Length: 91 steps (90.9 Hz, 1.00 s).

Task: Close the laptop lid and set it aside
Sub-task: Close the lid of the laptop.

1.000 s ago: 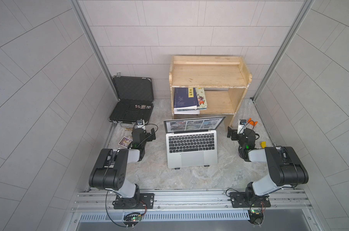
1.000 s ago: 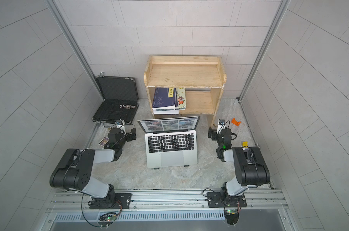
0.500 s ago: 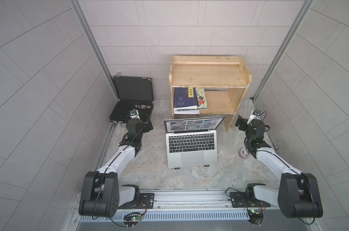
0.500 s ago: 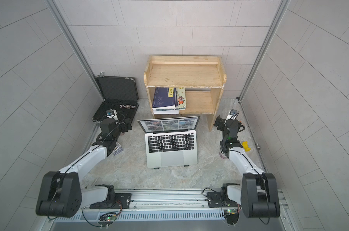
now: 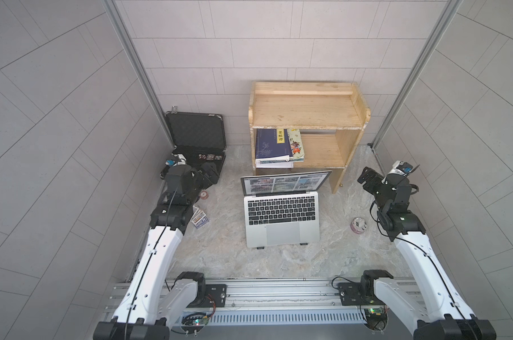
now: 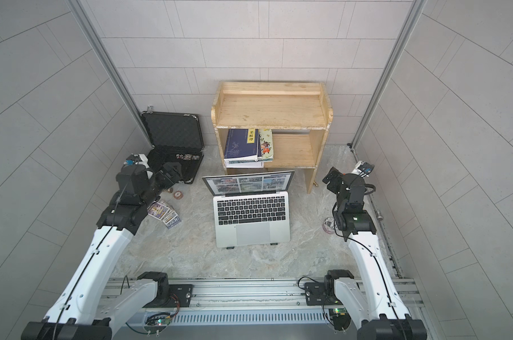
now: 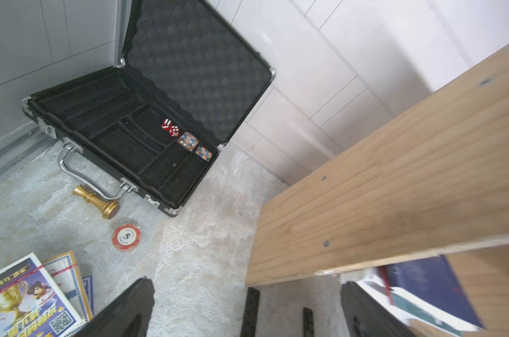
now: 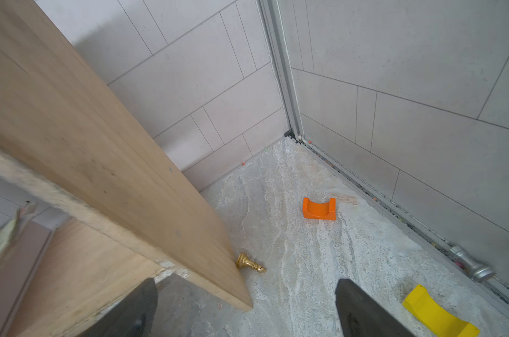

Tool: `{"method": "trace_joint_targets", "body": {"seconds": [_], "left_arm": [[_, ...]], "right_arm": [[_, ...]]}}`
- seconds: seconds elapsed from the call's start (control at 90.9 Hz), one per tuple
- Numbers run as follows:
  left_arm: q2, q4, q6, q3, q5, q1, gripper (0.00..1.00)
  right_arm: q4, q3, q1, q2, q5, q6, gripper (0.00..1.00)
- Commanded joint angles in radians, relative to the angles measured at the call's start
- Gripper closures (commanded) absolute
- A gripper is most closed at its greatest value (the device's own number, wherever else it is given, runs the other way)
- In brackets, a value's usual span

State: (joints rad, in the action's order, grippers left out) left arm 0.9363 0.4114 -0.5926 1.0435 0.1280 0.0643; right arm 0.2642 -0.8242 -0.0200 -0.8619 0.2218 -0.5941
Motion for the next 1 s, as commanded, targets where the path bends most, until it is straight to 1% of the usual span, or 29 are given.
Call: {"method": "trace_joint_targets", "body": {"seconds": [0.0,0.121,0.187,0.297,0.352,0.407,0.539,0.638,0.748,0.858,0.991], "left_arm": [[-0.048,0.181,-0.067,0.089,-0.083,0.004,0.0],[-0.073,0.233,-0.14,0.158,-0.168,0.005,0.0],[-0.076,0.255,-0.177,0.189,-0.222,0.004,0.0],[-0.06,0.312,-0.205,0.245,-0.326,0.005,0.0],[-0.051,0.341,-0.21,0.261,-0.369,0.005,0.0],[-0.047,0.362,-0.212,0.268,-0.4,0.004,0.0],[-0.043,0.385,-0.214,0.264,-0.442,0.006,0.0],[-0.021,0.393,-0.206,0.272,-0.464,0.015,0.0],[0.003,0.394,-0.197,0.282,-0.444,0.041,0.0],[0.037,0.396,-0.181,0.298,-0.398,0.109,0.0],[0.067,0.396,-0.179,0.308,-0.327,0.177,0.0]], "right_arm": [[0.147,-0.078,0.0,0.046,-0.067,-0.09,0.05],[0.221,-0.165,0.0,0.069,-0.142,-0.151,0.07],[0.253,-0.218,0.001,0.065,-0.214,-0.186,0.09],[0.33,-0.325,0.005,0.032,-0.339,-0.228,0.09],[0.375,-0.378,0.01,0.013,-0.419,-0.232,0.07],[0.417,-0.429,0.021,-0.002,-0.473,-0.23,0.01],[0.462,-0.48,0.051,-0.004,-0.553,-0.22,0.0],[0.508,-0.51,0.094,-0.016,-0.567,-0.195,0.0],[0.547,-0.535,0.161,-0.046,-0.531,-0.156,0.0],[0.55,-0.545,0.23,-0.074,-0.505,-0.137,0.0],[0.562,-0.56,0.32,-0.112,-0.428,-0.101,0.0]]}}
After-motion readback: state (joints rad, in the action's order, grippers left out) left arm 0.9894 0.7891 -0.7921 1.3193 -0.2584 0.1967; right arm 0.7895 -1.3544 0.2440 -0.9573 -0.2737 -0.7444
